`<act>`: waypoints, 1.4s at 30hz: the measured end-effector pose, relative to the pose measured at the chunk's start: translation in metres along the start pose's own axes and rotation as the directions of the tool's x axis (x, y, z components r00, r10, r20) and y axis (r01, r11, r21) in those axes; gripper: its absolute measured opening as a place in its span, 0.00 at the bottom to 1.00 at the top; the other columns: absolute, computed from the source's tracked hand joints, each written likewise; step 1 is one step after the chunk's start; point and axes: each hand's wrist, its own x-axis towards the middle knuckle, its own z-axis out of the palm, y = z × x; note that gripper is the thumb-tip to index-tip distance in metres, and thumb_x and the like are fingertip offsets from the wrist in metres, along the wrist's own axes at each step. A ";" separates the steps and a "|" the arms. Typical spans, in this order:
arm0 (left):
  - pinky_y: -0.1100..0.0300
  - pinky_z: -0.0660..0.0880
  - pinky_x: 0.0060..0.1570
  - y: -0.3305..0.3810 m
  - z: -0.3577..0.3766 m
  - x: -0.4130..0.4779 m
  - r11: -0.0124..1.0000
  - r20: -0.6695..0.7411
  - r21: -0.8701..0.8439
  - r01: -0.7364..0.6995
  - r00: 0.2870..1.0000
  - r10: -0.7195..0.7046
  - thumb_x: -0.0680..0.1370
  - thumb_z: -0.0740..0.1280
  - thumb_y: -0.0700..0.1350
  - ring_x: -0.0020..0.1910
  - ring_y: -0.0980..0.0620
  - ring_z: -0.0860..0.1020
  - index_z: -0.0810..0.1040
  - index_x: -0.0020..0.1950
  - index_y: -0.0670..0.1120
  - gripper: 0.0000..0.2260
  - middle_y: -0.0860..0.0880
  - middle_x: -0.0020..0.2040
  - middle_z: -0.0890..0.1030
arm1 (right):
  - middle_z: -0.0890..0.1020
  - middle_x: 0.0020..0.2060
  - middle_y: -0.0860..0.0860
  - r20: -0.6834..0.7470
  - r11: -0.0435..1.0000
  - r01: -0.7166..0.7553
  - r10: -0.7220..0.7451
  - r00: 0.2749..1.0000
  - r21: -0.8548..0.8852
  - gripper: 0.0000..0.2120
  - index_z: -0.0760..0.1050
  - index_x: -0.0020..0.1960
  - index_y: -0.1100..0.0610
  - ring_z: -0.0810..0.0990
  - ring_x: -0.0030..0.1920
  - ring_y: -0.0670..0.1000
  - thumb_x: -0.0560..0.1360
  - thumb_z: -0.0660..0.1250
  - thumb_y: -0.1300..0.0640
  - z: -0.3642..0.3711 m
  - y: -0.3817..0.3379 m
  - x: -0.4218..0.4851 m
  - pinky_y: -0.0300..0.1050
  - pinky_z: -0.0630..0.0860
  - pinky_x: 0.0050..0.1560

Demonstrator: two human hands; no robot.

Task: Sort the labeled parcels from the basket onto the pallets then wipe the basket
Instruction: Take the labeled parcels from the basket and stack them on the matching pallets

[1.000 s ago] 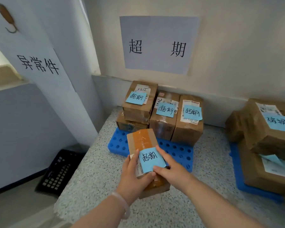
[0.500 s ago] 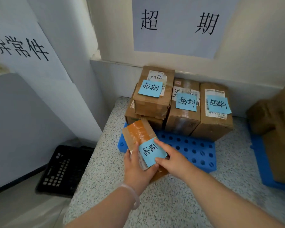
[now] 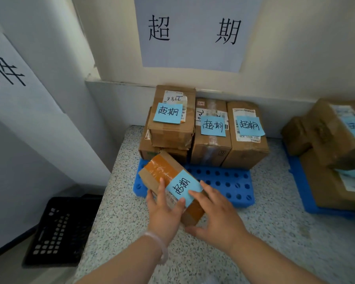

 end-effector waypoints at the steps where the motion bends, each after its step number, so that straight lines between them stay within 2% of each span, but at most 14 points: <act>1: 0.55 0.61 0.69 -0.001 -0.005 0.000 0.999 -0.001 0.048 -0.016 1.000 0.017 0.77 0.68 0.54 0.77 0.44 0.53 0.52 0.77 0.64 0.34 0.47 0.79 0.44 | 0.42 0.78 0.41 -0.003 1.000 -0.004 0.004 1.000 -0.021 0.43 0.50 0.77 0.38 0.45 0.77 0.47 0.69 0.67 0.30 0.001 0.000 0.000 0.49 0.49 0.76; 3: 0.51 0.55 0.74 -0.004 -0.015 0.004 0.979 -0.028 0.196 -0.060 0.997 0.067 0.76 0.67 0.59 0.78 0.45 0.48 0.51 0.77 0.64 0.34 0.47 0.79 0.40 | 0.41 0.78 0.42 -0.018 0.999 0.004 -0.005 1.000 -0.048 0.43 0.48 0.77 0.38 0.44 0.78 0.48 0.70 0.66 0.31 0.003 0.002 0.002 0.49 0.48 0.76; 5: 0.48 0.50 0.75 -0.002 -0.026 0.008 0.917 -0.045 0.388 -0.093 0.992 0.120 0.76 0.64 0.63 0.78 0.44 0.45 0.48 0.77 0.65 0.35 0.47 0.79 0.37 | 0.40 0.78 0.43 -0.025 0.997 0.019 -0.021 0.999 -0.072 0.42 0.47 0.78 0.38 0.42 0.78 0.49 0.72 0.65 0.32 0.001 0.005 0.005 0.50 0.46 0.76; 8: 0.47 0.43 0.75 0.008 -0.042 0.017 0.738 -0.010 0.666 -0.103 0.989 0.147 0.76 0.56 0.69 0.78 0.43 0.38 0.44 0.77 0.67 0.33 0.50 0.77 0.31 | 0.38 0.78 0.43 -0.008 0.994 0.029 -0.030 1.000 -0.108 0.40 0.45 0.78 0.38 0.38 0.78 0.49 0.74 0.63 0.34 -0.004 0.010 0.009 0.50 0.40 0.75; 11: 0.47 0.38 0.74 0.012 -0.050 0.026 0.571 0.089 0.795 -0.205 0.970 0.225 0.77 0.52 0.69 0.77 0.46 0.34 0.42 0.78 0.63 0.33 0.52 0.78 0.32 | 0.39 0.79 0.43 0.018 0.991 0.048 -0.046 0.999 -0.128 0.38 0.45 0.78 0.37 0.37 0.78 0.48 0.76 0.63 0.37 -0.012 0.011 0.014 0.50 0.39 0.75; 15: 0.48 0.38 0.75 0.003 -0.056 0.033 0.552 0.080 0.798 -0.242 0.950 0.301 0.76 0.53 0.69 0.77 0.48 0.35 0.45 0.79 0.60 0.35 0.52 0.80 0.38 | 0.43 0.79 0.42 0.004 0.984 0.091 -0.092 0.996 -0.152 0.35 0.48 0.79 0.38 0.38 0.78 0.47 0.79 0.63 0.43 -0.016 0.008 0.025 0.48 0.39 0.75; 21: 0.50 0.40 0.74 0.001 -0.059 0.046 0.562 0.036 0.799 -0.213 0.950 0.309 0.73 0.48 0.74 0.78 0.48 0.37 0.45 0.78 0.63 0.36 0.51 0.80 0.41 | 0.44 0.79 0.42 -0.040 0.978 0.113 -0.122 0.992 -0.175 0.31 0.49 0.79 0.39 0.39 0.79 0.48 0.81 0.61 0.50 -0.016 0.011 0.044 0.47 0.37 0.73; 25: 0.49 0.42 0.76 0.008 -0.056 0.053 0.591 -0.008 0.790 -0.160 0.962 0.272 0.75 0.53 0.72 0.78 0.48 0.38 0.46 0.78 0.63 0.36 0.51 0.80 0.41 | 0.43 0.79 0.44 -0.069 0.979 0.127 -0.139 0.988 -0.161 0.30 0.49 0.79 0.41 0.39 0.79 0.48 0.83 0.58 0.53 -0.017 0.012 0.058 0.47 0.39 0.74; 29: 0.48 0.42 0.75 0.010 -0.054 0.056 0.600 -0.015 0.784 -0.158 0.962 0.272 0.74 0.54 0.72 0.78 0.47 0.39 0.46 0.78 0.62 0.36 0.50 0.80 0.42 | 0.40 0.79 0.43 -0.040 0.972 0.135 -0.146 0.989 -0.192 0.30 0.43 0.79 0.40 0.37 0.78 0.48 0.83 0.56 0.51 -0.017 0.017 0.063 0.45 0.37 0.72; 35: 0.47 0.42 0.76 0.014 -0.055 0.052 0.571 -0.010 0.809 -0.143 0.966 0.257 0.75 0.53 0.71 0.78 0.47 0.39 0.44 0.78 0.62 0.36 0.51 0.80 0.41 | 0.41 0.79 0.44 -0.065 0.972 0.125 -0.140 0.988 -0.198 0.31 0.45 0.79 0.40 0.38 0.79 0.48 0.83 0.57 0.51 -0.020 0.011 0.059 0.45 0.36 0.73; 40: 0.46 0.43 0.77 0.026 -0.056 0.040 0.563 -0.007 0.811 -0.157 0.961 0.278 0.76 0.54 0.70 0.79 0.47 0.41 0.44 0.79 0.61 0.35 0.50 0.80 0.43 | 0.40 0.79 0.44 -0.083 0.974 0.111 -0.129 0.988 -0.196 0.34 0.42 0.79 0.40 0.38 0.79 0.48 0.81 0.60 0.44 -0.020 0.009 0.037 0.46 0.35 0.74; 42: 0.45 0.43 0.76 0.028 -0.051 0.029 0.531 0.024 0.824 -0.195 0.950 0.312 0.76 0.54 0.70 0.79 0.46 0.42 0.43 0.79 0.61 0.35 0.50 0.80 0.43 | 0.39 0.79 0.43 -0.091 0.978 0.091 -0.110 0.990 -0.188 0.36 0.42 0.79 0.40 0.37 0.78 0.47 0.80 0.60 0.41 -0.018 0.013 0.023 0.46 0.34 0.74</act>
